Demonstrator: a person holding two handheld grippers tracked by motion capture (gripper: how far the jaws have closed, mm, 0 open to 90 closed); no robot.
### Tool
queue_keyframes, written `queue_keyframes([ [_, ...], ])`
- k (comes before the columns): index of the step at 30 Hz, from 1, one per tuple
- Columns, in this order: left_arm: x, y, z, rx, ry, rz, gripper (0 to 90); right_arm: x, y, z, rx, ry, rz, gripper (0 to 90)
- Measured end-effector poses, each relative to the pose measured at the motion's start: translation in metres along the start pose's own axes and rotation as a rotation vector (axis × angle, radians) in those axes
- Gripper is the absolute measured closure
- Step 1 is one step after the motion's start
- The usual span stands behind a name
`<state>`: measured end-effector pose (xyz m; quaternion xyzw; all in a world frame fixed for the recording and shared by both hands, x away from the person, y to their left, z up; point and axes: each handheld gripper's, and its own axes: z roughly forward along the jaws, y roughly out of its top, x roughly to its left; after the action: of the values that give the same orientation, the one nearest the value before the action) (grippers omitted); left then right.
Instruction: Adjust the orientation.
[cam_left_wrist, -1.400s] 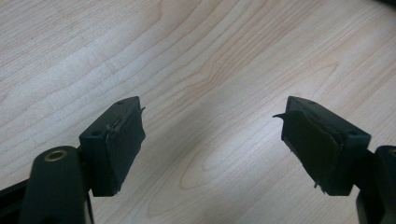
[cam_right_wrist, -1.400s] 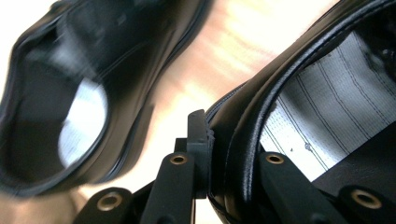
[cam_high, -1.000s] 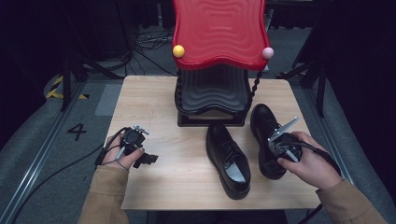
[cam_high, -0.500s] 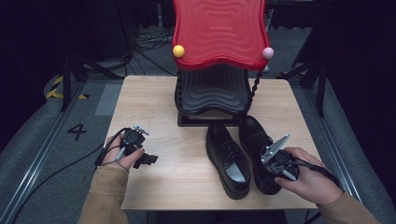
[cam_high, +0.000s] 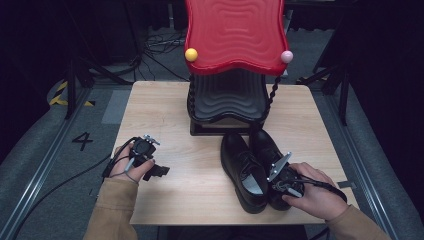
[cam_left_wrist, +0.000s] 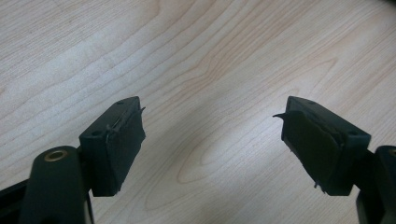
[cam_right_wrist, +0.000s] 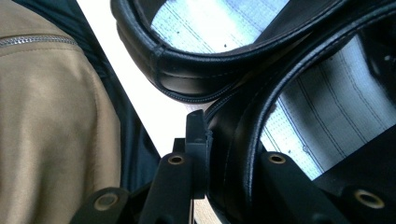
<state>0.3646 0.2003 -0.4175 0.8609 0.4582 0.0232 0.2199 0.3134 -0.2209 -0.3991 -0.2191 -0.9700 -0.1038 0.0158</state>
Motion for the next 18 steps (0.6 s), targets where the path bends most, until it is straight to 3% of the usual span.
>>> queue_keyframes([
  [6,-0.0010,0.0009,0.0011,0.003,0.002,0.006,21.7,0.0021,0.0017,0.0003,0.008,-0.009,-0.013,80.5],
  [9,-0.0005,0.0005,0.0013,0.004,0.001,0.003,21.7,0.0078,0.0040,0.0005,-0.022,0.032,-0.020,79.2],
  [12,-0.0003,0.0003,0.0011,0.003,0.000,0.001,21.7,0.0087,0.0051,-0.0003,-0.018,0.028,-0.032,79.0],
  [15,0.0001,0.0004,0.0009,0.001,-0.002,0.004,21.7,0.0075,0.0040,-0.0017,-0.018,0.028,0.005,79.6],
  [18,0.0001,0.0006,0.0008,-0.001,-0.003,0.001,21.7,0.0049,0.0015,-0.0032,-0.013,-0.008,0.043,80.0],
])
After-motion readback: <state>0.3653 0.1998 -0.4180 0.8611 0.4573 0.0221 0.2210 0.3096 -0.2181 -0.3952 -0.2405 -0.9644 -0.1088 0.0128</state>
